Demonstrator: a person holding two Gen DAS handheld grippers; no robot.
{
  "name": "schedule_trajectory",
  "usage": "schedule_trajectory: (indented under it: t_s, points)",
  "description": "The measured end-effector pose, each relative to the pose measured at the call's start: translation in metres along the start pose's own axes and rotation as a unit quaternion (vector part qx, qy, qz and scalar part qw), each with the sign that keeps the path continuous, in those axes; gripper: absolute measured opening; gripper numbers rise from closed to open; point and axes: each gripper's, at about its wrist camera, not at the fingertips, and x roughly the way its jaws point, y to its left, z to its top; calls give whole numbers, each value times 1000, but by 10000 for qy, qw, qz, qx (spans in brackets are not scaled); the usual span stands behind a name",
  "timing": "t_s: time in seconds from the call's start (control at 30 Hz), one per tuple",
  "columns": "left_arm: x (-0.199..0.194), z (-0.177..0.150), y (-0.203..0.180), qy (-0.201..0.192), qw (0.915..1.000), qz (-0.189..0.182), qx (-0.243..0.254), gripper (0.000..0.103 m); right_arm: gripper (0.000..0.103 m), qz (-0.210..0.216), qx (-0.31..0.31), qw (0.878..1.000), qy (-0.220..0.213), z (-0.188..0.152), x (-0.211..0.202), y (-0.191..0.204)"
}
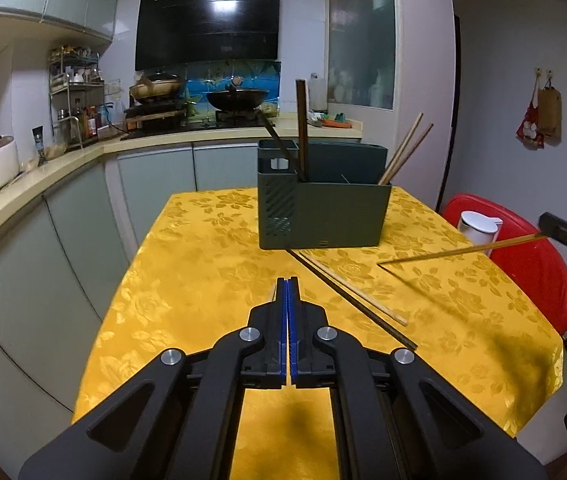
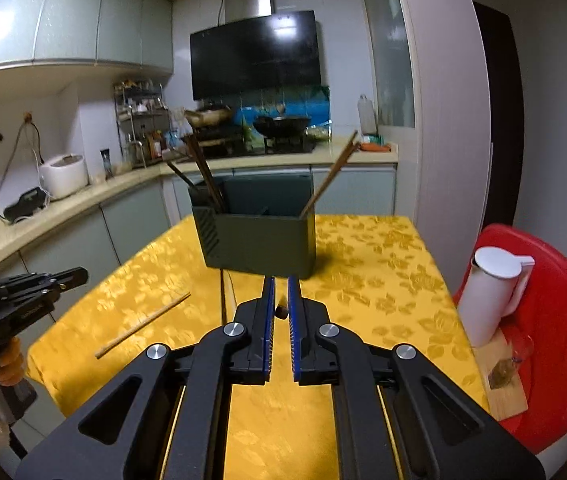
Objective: Organize utensils
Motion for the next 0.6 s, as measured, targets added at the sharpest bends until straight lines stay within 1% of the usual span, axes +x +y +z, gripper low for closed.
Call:
schedule_trajectory:
  t_s: [0.1,0.27,0.33,0.4,0.47,0.6]
  points:
    - [3,-2,8,76,9999,2,-115,0,7,-4,36,10000,-29,2,-2,-1]
    - [11,-19,29,292,9993,-42,-222,1,7,-2,115,9999,-67,4,-4,-4]
    - [16,-28,40,476,9984,-121,-290,8,7,-25,128,9999,-68,4,-4,-5]
    - [18,-38,47,561,9980,-44,-288,21,7,-33,142,9999,-66,4,-3,-5]
    - [22,-47,50,648,9976,25,-237,28,7,-31,144,9999,-59,3,-3,-4]
    - [34,-64,51,938,9954,184,-33,29,7,3,138,9999,-26,2,-2,0]
